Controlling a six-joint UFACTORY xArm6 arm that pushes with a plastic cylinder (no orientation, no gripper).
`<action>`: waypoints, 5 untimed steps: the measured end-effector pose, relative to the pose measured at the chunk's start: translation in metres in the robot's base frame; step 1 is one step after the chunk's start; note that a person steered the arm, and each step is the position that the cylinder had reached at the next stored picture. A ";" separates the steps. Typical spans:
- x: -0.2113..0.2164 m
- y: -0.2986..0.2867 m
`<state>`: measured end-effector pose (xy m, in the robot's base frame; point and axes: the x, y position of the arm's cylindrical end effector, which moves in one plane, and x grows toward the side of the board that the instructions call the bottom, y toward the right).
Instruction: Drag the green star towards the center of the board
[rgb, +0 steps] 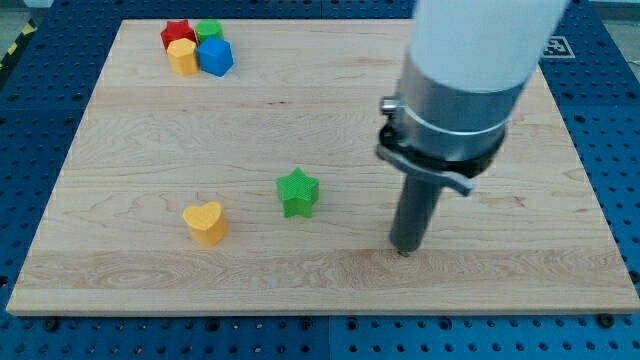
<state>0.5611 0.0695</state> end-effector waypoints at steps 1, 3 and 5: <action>0.001 -0.024; 0.001 -0.035; 0.002 -0.071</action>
<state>0.5632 -0.0012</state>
